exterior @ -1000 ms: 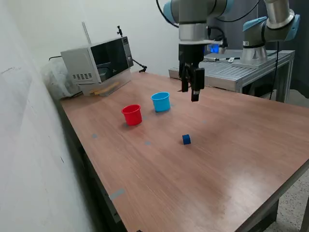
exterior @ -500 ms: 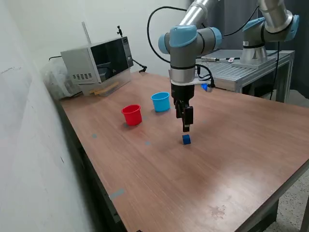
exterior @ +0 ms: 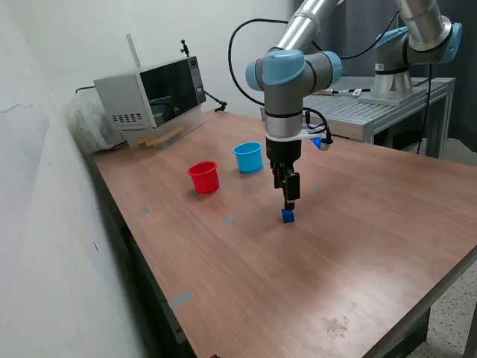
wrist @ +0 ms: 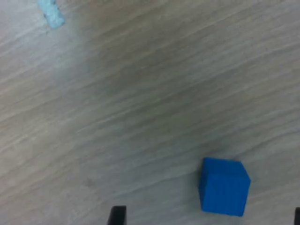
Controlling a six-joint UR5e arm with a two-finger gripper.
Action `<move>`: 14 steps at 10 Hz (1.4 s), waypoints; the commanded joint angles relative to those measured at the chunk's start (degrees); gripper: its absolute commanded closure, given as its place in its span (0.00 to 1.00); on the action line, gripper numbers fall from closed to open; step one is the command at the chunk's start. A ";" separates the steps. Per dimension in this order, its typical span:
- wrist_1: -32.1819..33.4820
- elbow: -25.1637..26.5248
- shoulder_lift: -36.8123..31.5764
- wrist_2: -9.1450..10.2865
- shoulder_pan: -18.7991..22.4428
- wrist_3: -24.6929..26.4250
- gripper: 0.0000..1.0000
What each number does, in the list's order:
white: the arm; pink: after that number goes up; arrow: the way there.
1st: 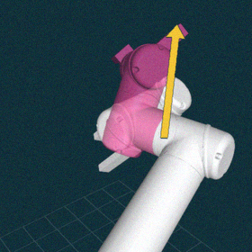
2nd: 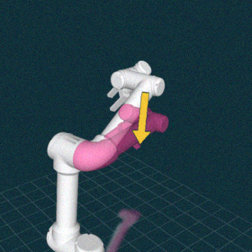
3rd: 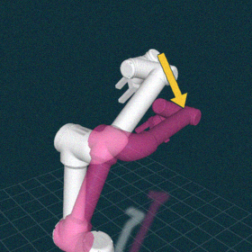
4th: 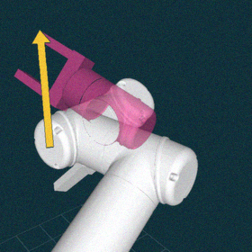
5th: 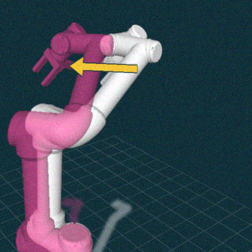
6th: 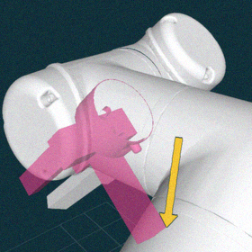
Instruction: Place red objects in the red bin, and blue objects in the blue bin.
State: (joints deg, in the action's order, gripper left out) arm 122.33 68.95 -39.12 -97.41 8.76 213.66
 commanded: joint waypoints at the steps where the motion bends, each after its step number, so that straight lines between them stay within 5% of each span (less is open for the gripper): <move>1: 0.10 0.04 0.97 0.11 0.11 0.00 0.00; 6: 0.36 -0.13 2.46 0.46 0.55 -0.52 0.00; 7: 0.36 -0.22 2.55 0.55 0.55 -0.61 1.00; 14: -0.08 -4.00 1.95 0.81 0.03 -9.31 1.00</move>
State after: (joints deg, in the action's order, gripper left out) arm 122.48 65.23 -36.56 -96.64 8.87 206.24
